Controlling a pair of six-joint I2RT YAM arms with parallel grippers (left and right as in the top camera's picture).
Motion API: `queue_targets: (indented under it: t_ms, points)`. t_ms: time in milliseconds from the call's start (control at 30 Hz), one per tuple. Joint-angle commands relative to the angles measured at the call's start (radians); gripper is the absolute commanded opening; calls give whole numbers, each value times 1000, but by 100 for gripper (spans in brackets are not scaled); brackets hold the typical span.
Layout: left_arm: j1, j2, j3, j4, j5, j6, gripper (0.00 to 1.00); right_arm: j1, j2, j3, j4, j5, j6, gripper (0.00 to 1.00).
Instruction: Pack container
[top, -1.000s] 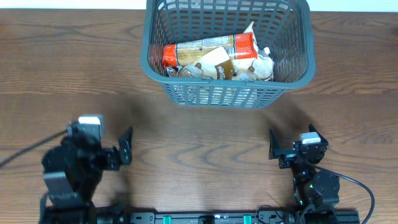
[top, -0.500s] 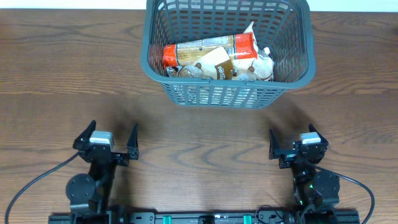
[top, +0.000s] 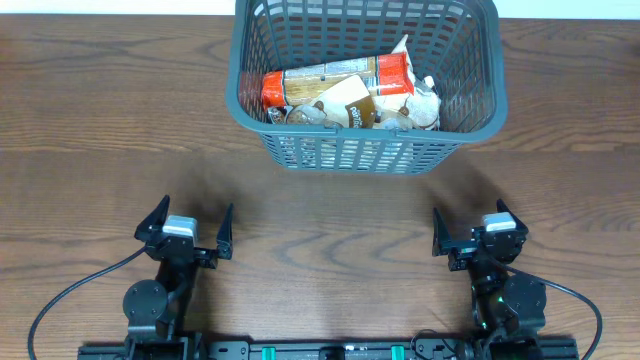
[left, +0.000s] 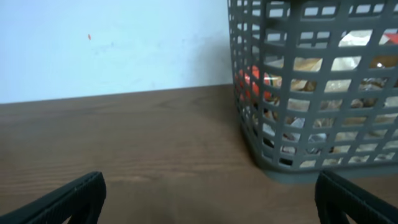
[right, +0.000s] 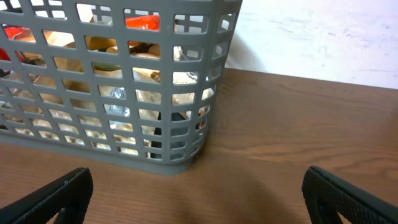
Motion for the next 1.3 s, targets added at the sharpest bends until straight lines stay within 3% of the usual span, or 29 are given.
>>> queue_targets:
  t_ms: [0,467,1267]
  points:
    - [-3,-8,-10,-51,-11,24,99,8,-7,-5,0,10,-12,99]
    - [-3,-8,-10,-63,-154,24,99,8,-7,-5,0,10,-12,99]
    - [-3,-6,-10,-63,-157,24,99,8,-7,-5,0,10,-12,99]
